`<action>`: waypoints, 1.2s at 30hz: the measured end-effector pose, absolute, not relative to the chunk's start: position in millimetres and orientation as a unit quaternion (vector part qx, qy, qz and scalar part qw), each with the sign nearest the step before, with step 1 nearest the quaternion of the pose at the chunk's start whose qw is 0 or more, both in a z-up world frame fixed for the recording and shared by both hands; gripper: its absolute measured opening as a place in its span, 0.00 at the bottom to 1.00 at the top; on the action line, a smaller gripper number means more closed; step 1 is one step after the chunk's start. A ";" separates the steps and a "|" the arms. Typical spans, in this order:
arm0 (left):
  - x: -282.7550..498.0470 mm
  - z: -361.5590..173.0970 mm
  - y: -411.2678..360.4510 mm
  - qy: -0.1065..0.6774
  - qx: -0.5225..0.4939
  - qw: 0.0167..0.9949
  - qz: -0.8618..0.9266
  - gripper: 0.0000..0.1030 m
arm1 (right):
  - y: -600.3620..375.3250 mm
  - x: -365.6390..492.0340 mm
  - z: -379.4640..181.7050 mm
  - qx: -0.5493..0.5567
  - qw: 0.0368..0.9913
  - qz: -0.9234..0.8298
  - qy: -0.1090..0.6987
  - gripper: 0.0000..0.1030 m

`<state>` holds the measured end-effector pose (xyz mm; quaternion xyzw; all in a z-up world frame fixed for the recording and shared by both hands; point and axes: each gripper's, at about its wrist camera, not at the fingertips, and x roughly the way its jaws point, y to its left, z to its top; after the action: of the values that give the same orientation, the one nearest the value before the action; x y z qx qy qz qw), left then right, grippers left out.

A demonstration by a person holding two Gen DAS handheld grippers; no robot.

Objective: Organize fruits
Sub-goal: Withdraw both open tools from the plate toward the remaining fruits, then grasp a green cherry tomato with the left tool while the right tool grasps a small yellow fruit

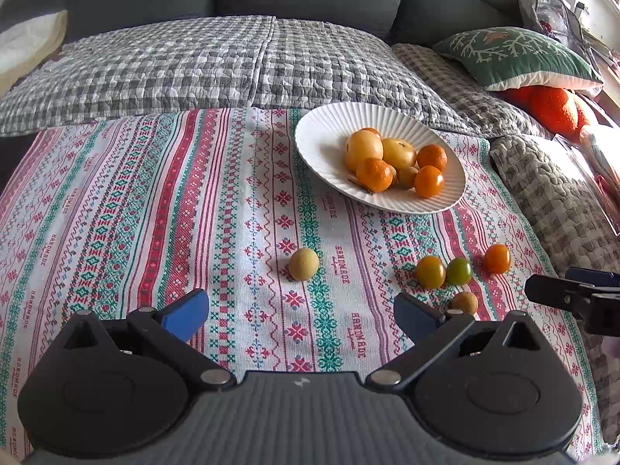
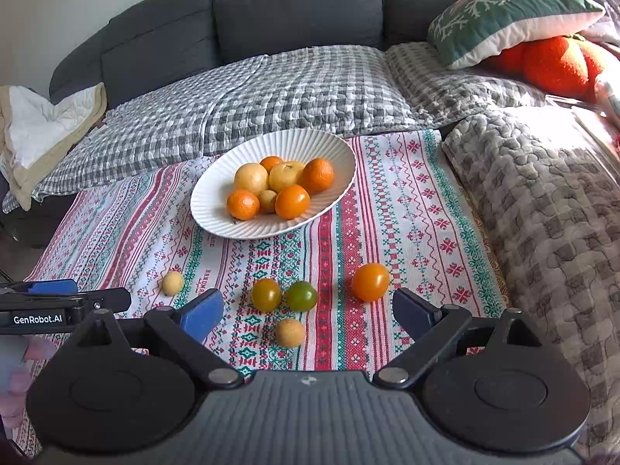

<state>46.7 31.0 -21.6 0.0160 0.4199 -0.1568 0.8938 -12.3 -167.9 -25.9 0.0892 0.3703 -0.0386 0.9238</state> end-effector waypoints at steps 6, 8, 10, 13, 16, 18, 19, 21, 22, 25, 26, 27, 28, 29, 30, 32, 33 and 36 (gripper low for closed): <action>39.0 -32.1 17.5 0.437 0.048 0.880 -0.179 0.95 | -176.8 -9.8 -38.2 0.096 0.909 -0.078 0.398 0.91; 37.2 -34.0 13.3 0.440 0.051 0.877 -0.187 0.95 | -179.0 -9.9 -40.3 0.105 0.907 -0.087 0.399 0.91; 36.1 -38.2 7.9 0.450 0.054 0.870 -0.197 0.95 | -179.7 -10.5 -42.5 0.105 0.905 -0.097 0.400 0.91; 34.5 -43.3 -1.6 0.462 0.060 0.859 -0.214 0.95 | -181.1 -10.2 -45.5 0.105 0.902 -0.103 0.406 0.91; 29.5 -47.1 -13.4 0.467 0.074 0.850 -0.234 0.94 | -181.3 -8.8 -48.6 0.105 0.899 -0.106 0.412 0.91; 25.4 -49.6 -20.7 0.468 0.086 0.845 -0.244 0.94 | -180.4 -7.9 -50.4 0.103 0.897 -0.106 0.416 0.91; 24.1 -50.6 -23.6 0.468 0.092 0.843 -0.248 0.94 | -179.7 -7.6 -51.1 0.102 0.897 -0.105 0.418 0.91; 20.9 -53.6 -30.7 0.471 0.102 0.837 -0.258 0.91 | -177.8 -6.2 -52.9 0.098 0.895 -0.103 0.422 0.91; 19.7 -54.8 -33.5 0.472 0.106 0.834 -0.263 0.89 | -176.8 -5.7 -53.8 0.096 0.895 -0.103 0.424 0.91; 16.9 -57.4 -40.7 0.476 0.117 0.826 -0.279 0.80 | -173.5 -3.7 -56.5 0.087 0.893 -0.099 0.430 0.91; 15.8 -58.3 -43.0 0.476 0.120 0.824 -0.284 0.75 | -172.4 -3.2 -57.2 0.084 0.893 -0.097 0.431 0.91; 15.0 -59.3 -45.2 0.476 0.122 0.822 -0.288 0.71 | -171.2 -3.0 -57.8 0.081 0.893 -0.096 0.432 0.91; 14.3 -60.0 -46.5 0.476 0.122 0.821 -0.292 0.66 | -170.2 -2.8 -58.2 0.078 0.893 -0.094 0.433 0.91; 13.8 -60.5 -47.5 0.475 0.122 0.819 -0.297 0.64 | -169.3 -2.6 -58.5 0.076 0.893 -0.093 0.434 0.91; 13.3 -60.7 -48.8 0.473 0.121 0.819 -0.301 0.59 | -168.8 -2.2 -58.7 0.073 0.893 -0.091 0.434 0.91; 11.9 -59.9 -50.1 0.468 0.120 0.819 -0.309 0.53 | -168.1 -2.2 -59.2 0.071 0.893 -0.089 0.435 0.91; 11.4 -59.3 -50.8 0.464 0.120 0.820 -0.314 0.47 | -167.5 -2.0 -59.6 0.069 0.893 -0.089 0.435 0.91; 11.3 -58.5 -51.7 0.457 0.116 0.821 -0.322 0.38 | -167.4 -1.5 -60.6 0.067 0.893 -0.090 0.435 0.91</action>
<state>11.3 -51.7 -58.5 0.1158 0.4572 -0.3217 0.8210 -1.5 -167.4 -60.6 0.0672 0.4354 -0.0902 0.8932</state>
